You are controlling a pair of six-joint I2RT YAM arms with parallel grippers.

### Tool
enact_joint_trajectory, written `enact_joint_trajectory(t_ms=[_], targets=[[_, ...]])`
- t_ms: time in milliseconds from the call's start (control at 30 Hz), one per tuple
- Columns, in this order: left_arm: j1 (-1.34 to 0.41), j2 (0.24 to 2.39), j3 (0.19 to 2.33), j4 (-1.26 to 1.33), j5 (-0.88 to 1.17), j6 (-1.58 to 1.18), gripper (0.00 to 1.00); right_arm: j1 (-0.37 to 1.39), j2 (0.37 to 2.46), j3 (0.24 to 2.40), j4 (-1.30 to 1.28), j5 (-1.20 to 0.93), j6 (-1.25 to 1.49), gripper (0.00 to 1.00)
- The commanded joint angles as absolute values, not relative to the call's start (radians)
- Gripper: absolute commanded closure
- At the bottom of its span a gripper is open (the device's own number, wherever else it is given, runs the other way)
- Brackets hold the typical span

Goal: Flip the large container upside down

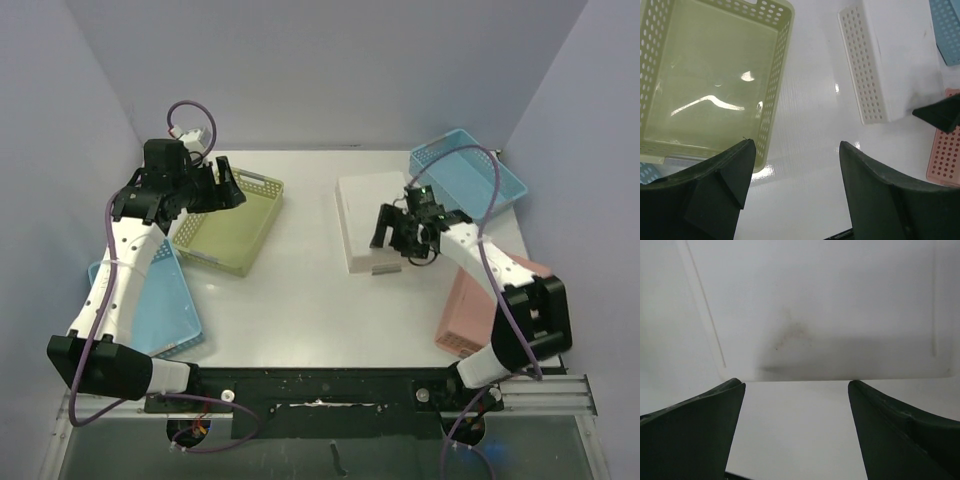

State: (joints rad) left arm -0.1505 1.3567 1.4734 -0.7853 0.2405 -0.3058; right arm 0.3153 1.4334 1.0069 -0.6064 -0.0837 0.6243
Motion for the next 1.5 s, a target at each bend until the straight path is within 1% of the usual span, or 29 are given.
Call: enact_joint_trajectory(t_ms=[0, 100, 167, 300, 433, 500, 567, 667, 767, 867, 1000, 1100, 1167, 1300, 1467], targets=[[-0.159, 1.339, 1.534, -0.765, 0.216, -0.288, 0.33, 0.296, 1.654, 1.293, -0.356, -0.116, 0.491, 0.12], [-0.16, 1.336, 1.538, -0.782, 0.204, -0.284, 0.33, 0.292, 1.807, 1.539, -0.47, -0.146, 0.442, 0.13], [-0.16, 1.331, 1.536, -0.789, 0.188, -0.279, 0.33, 0.301, 1.827, 1.624, -0.514, -0.132, 0.4, 0.13], [-0.16, 1.325, 1.532, -0.794, 0.146, -0.269, 0.33, 0.249, 1.77, 1.629, -0.507, -0.073, 0.334, 0.11], [-0.161, 1.327, 1.536, -0.794, 0.155, -0.267, 0.33, 0.093, 1.728, 1.603, -0.512, -0.111, 0.318, 0.1], [-0.167, 1.33, 1.536, -0.798, 0.193, -0.262, 0.33, 0.035, 1.714, 1.583, -0.503, -0.091, 0.274, 0.1], [-0.23, 1.346, 1.555, -0.817, 0.171, -0.255, 0.33, 0.005, 1.725, 1.58, -0.518, -0.033, 0.201, 0.11], [-0.49, 1.402, 1.585, -0.831, 0.021, -0.251, 0.33, 0.0, 1.772, 1.595, -0.563, 0.066, 0.089, 0.12], [-0.664, 1.493, 1.601, -0.806, -0.029, -0.274, 0.33, 0.001, 1.826, 1.606, -0.573, 0.14, 0.015, 0.12], [-0.753, 1.549, 1.632, -0.78, -0.041, -0.305, 0.33, -0.001, 1.906, 1.672, -0.614, 0.174, -0.012, 0.13], [-0.785, 1.574, 1.651, -0.761, -0.021, -0.316, 0.33, -0.005, 2.017, 1.757, -0.666, 0.201, -0.025, 0.17], [-0.785, 1.578, 1.648, -0.776, -0.038, -0.312, 0.33, -0.017, 2.085, 1.804, -0.69, 0.203, -0.025, 0.25], [-0.785, 1.572, 1.632, -0.785, -0.051, -0.309, 0.33, -0.027, 2.109, 1.828, -0.712, 0.176, -0.024, 0.35], [-0.785, 1.548, 1.589, -0.781, -0.057, -0.316, 0.33, -0.035, 2.106, 1.83, -0.713, 0.142, -0.021, 0.57], [-0.784, 1.534, 1.562, -0.769, -0.061, -0.321, 0.33, -0.035, 2.083, 1.843, -0.726, 0.128, -0.009, 0.77]])
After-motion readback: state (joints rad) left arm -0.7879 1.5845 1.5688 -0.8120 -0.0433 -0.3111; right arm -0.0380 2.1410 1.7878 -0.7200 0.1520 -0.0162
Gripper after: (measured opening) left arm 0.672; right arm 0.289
